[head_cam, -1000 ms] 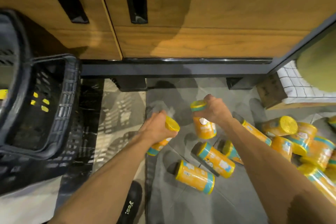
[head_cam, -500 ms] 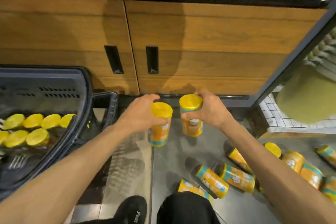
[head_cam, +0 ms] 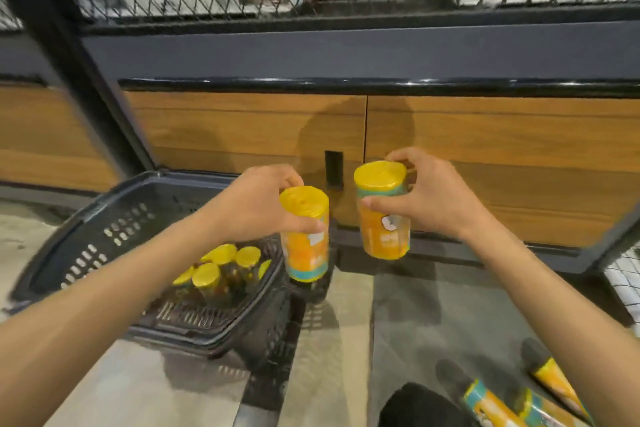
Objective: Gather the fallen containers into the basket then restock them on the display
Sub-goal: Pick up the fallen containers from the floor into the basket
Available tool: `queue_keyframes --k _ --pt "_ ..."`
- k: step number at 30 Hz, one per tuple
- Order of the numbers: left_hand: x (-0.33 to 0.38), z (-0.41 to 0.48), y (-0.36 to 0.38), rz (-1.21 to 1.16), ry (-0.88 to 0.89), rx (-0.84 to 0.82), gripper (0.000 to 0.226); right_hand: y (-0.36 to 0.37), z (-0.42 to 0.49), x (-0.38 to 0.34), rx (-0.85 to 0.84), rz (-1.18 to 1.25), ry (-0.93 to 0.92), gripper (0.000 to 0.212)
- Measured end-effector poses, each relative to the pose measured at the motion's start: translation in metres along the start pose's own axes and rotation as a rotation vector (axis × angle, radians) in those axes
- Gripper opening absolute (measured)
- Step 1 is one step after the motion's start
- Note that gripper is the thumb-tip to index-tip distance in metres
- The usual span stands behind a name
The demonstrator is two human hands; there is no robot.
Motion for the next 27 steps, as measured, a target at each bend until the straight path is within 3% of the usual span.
queue_keyframes --k 13,17,21,27 --pt "-0.158 -0.026 -0.083 -0.070 -0.040 0.064 0.050 0.103 0.063 -0.130 -0.189 -0.083 -0.066 0.068" --pt "-0.203 -0.016 -0.070 -0.060 -0.037 -0.029 0.050 0.145 0.073 -0.147 -0.271 -0.081 -0.052 0.066" --pt "-0.236 -0.005 -0.034 -0.079 0.017 -0.143 0.046 0.194 0.080 -0.146 -0.344 -0.096 -0.034 0.081" --pt "-0.271 0.018 0.024 0.032 0.101 -0.288 0.051 0.261 0.081 -0.127 -0.457 -0.179 0.046 0.061"
Point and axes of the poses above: each hand's wrist, its own z-axis towards the middle knuckle, its own y-axis out of the palm, x = y × z, the point moved 8 cm from there along z, towards the middle knuckle, and after that the axes turned 2 degrees about -z, right-handed, at the moved point
